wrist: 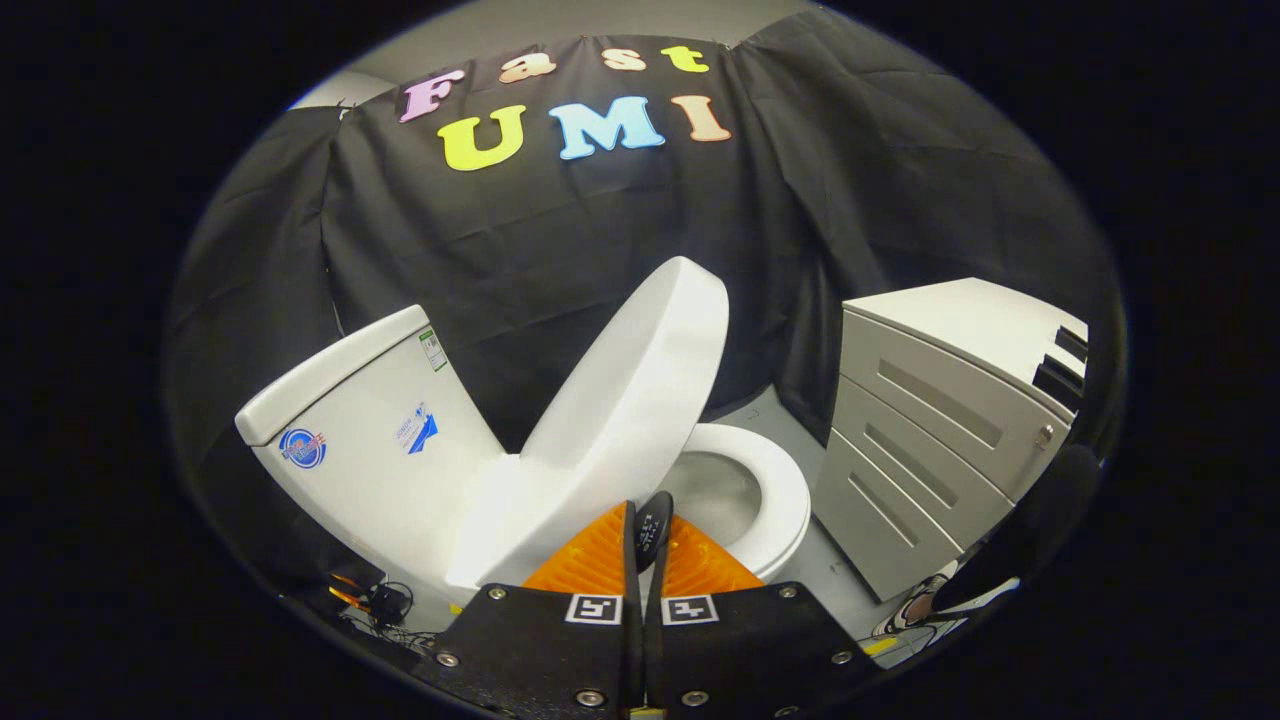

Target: Open the toilet lid.

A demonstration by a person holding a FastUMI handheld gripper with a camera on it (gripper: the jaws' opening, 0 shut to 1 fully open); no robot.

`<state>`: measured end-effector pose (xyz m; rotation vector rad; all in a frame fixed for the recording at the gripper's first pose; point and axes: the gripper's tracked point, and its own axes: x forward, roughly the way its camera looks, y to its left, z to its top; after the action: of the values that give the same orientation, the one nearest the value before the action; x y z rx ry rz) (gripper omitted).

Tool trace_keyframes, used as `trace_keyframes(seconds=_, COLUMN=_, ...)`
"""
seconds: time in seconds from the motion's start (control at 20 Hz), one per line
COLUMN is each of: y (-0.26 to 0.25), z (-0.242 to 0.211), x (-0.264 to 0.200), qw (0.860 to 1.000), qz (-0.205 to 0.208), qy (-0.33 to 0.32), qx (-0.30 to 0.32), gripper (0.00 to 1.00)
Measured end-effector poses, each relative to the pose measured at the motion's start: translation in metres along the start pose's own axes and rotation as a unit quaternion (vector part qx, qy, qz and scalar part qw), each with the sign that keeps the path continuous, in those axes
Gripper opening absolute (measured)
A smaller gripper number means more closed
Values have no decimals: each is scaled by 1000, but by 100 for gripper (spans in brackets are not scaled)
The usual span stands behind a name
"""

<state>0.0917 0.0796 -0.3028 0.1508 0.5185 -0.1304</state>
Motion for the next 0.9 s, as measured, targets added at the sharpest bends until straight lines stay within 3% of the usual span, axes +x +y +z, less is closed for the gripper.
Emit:
trace_keyframes(seconds=0.45, y=56, z=28, x=-18, qw=993, qz=-26, qy=-33, qx=-111, gripper=0)
trace_keyframes(seconds=0.9, y=119, z=45, x=-29, qw=987, qz=-31, qy=-61, qx=-145, gripper=0)
